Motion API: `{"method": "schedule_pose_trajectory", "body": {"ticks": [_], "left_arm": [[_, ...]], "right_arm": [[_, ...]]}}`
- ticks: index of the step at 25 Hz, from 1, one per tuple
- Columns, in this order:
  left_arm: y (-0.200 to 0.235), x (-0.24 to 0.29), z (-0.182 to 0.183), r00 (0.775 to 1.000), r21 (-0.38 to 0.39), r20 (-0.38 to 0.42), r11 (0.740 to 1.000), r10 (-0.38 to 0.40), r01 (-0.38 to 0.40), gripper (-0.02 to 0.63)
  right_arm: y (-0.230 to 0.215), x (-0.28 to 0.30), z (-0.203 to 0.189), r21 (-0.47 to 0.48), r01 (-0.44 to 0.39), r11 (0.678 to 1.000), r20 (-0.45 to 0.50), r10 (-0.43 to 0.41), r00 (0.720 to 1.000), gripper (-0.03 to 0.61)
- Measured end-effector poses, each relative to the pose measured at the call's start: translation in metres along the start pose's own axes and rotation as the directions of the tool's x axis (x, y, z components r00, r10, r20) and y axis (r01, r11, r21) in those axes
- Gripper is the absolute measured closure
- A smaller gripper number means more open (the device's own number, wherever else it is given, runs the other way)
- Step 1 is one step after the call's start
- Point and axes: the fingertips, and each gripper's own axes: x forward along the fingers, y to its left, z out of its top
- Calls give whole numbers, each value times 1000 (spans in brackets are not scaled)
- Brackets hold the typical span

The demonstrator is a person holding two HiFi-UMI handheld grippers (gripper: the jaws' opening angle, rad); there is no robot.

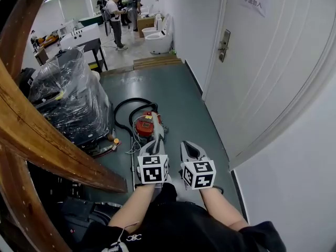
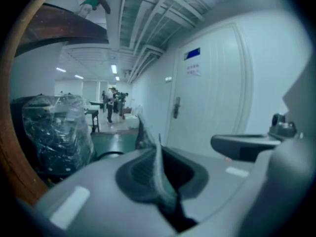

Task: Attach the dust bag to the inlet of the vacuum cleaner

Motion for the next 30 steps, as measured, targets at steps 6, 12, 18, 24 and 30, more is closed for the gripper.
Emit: {"method": "schedule_pose_trajectory", "body": {"ticks": [6, 12, 18, 24, 30], "left_arm": [[18, 38, 19, 1000, -12, -3, 1000, -5, 5, 593], [49, 79, 35, 1000, -35, -16, 999, 4, -5, 592], [83, 118, 62, 1000, -52, -10, 999, 16, -16, 593], [114, 154, 80, 1000, -78, -14, 997, 17, -18, 592], [139, 184, 98, 1000, -108, -6, 994, 20, -20, 592]], "right_arm": [[-13, 42, 15, -6, 2, 1000, -7, -2, 1000, 581], [-16, 95, 29, -20, -27, 999, -26, 26, 999, 581], [-18, 145, 48, -42, -38, 998, -39, 36, 999, 581], [-21, 194, 65, -70, -44, 997, -57, 40, 998, 581], [-23, 235, 79, -90, -55, 994, -79, 48, 996, 581]]}}
